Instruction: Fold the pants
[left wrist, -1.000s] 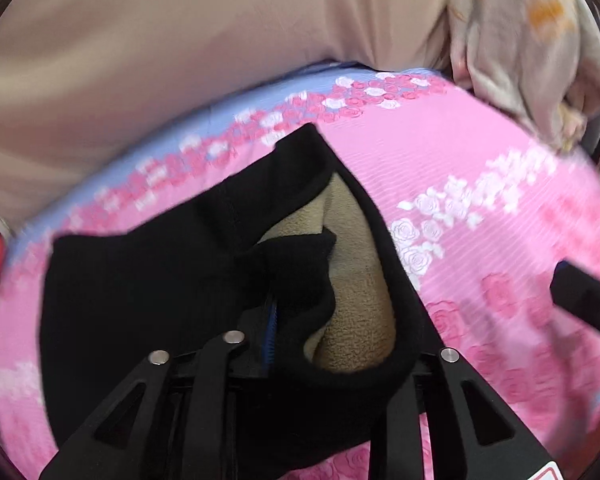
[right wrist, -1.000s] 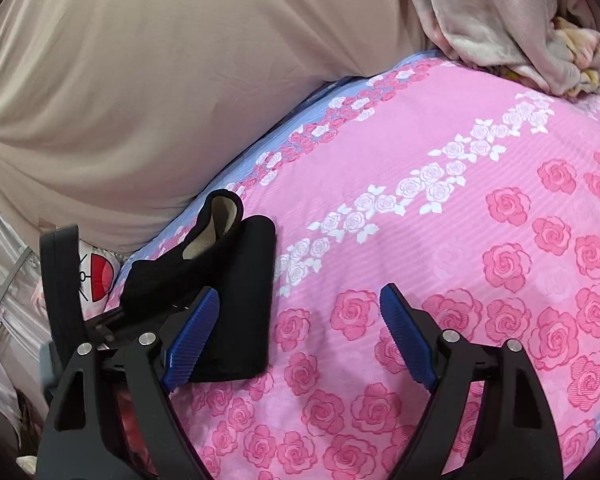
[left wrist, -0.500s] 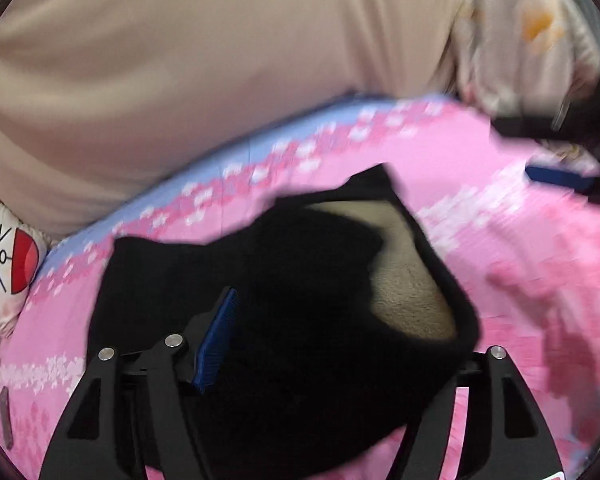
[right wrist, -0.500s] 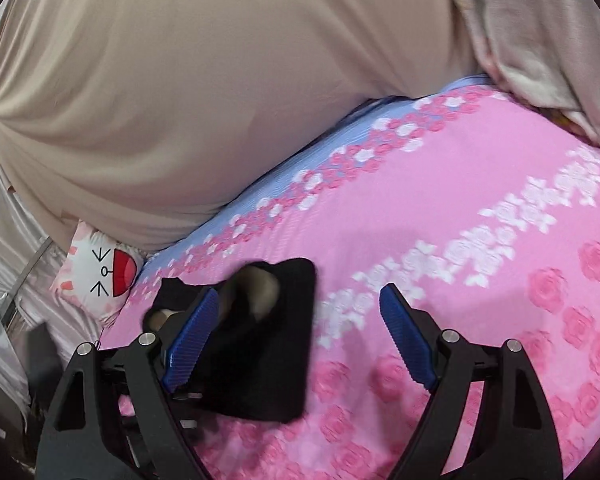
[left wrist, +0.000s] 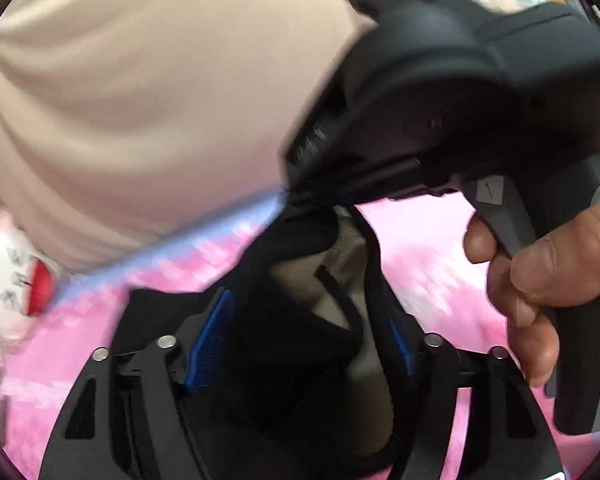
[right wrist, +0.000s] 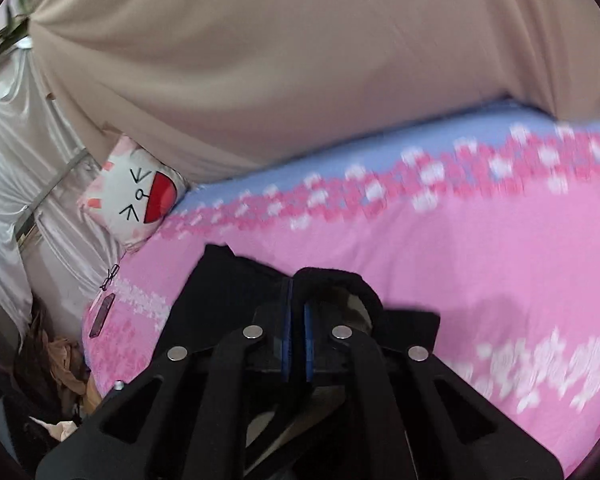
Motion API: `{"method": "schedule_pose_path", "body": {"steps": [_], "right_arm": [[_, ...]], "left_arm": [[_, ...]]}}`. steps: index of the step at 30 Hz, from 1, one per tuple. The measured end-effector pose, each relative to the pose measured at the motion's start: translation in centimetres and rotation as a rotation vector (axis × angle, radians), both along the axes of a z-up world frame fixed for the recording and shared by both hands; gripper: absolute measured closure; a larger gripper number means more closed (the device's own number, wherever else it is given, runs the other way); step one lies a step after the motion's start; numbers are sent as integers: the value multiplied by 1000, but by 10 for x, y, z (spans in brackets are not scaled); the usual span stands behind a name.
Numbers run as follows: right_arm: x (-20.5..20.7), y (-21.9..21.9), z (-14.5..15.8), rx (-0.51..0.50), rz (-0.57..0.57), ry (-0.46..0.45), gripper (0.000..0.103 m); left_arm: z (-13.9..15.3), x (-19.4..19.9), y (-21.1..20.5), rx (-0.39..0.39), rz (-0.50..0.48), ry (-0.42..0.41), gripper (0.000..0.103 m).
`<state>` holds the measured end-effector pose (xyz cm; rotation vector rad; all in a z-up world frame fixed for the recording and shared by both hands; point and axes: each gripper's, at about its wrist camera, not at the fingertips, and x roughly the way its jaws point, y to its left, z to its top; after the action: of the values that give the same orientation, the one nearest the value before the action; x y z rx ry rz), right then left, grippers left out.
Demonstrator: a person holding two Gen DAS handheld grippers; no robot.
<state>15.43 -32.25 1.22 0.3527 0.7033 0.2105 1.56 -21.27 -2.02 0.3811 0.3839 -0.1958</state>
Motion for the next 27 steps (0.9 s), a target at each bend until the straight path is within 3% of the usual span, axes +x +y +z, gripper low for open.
{"method": "schedule_pose_path", "body": {"steps": [1,3,4,6,8,10,11,13,14,16,19,22,23,24,26,27], "right_arm": [[11,-8,-14,-66,-22,49,99],[27,-30,-56,-14,-33,219,88],[24,-37,-67,15,-58,250,86],[2,-48,-69,84,-85,198,79],[-26,-51,-57,41,-165,150,45],[-48,-54,-44,20,-208,107,43],[-56,-56,-38,27,-233,93,43],[-65,-49,-26,59,-231,61,49],[-64,-40,-20,70,-205,50,58],[-61,-11,-10,79,-137,37,60],[-44,36,-14,76,-23,57,62],[-21,64,-43,-78,2,143,64],[-16,59,-58,-129,-33,183,77],[-17,37,-74,-66,-82,187,103],[-25,2,-83,158,-117,195,103],[-30,-5,-81,187,-145,199,103]], "left_arm": [[-1,3,-2,-2,-7,3,25],[-5,9,5,-48,-75,115,23],[-4,6,14,-91,-107,160,23],[5,-5,40,-182,-216,238,23],[23,-12,79,-283,-292,279,22],[42,-4,116,-346,-263,272,17],[52,10,138,-376,-202,271,16],[63,44,164,-393,-100,298,16],[61,72,175,-376,-26,320,16],[46,122,184,-291,106,359,16],[-5,194,201,-158,320,471,21],[-43,232,227,-263,378,625,17],[-45,234,234,-283,381,639,17],[-45,235,238,-300,380,642,16],[-44,236,241,-288,403,606,14],[-46,238,242,-276,423,594,13]]}}
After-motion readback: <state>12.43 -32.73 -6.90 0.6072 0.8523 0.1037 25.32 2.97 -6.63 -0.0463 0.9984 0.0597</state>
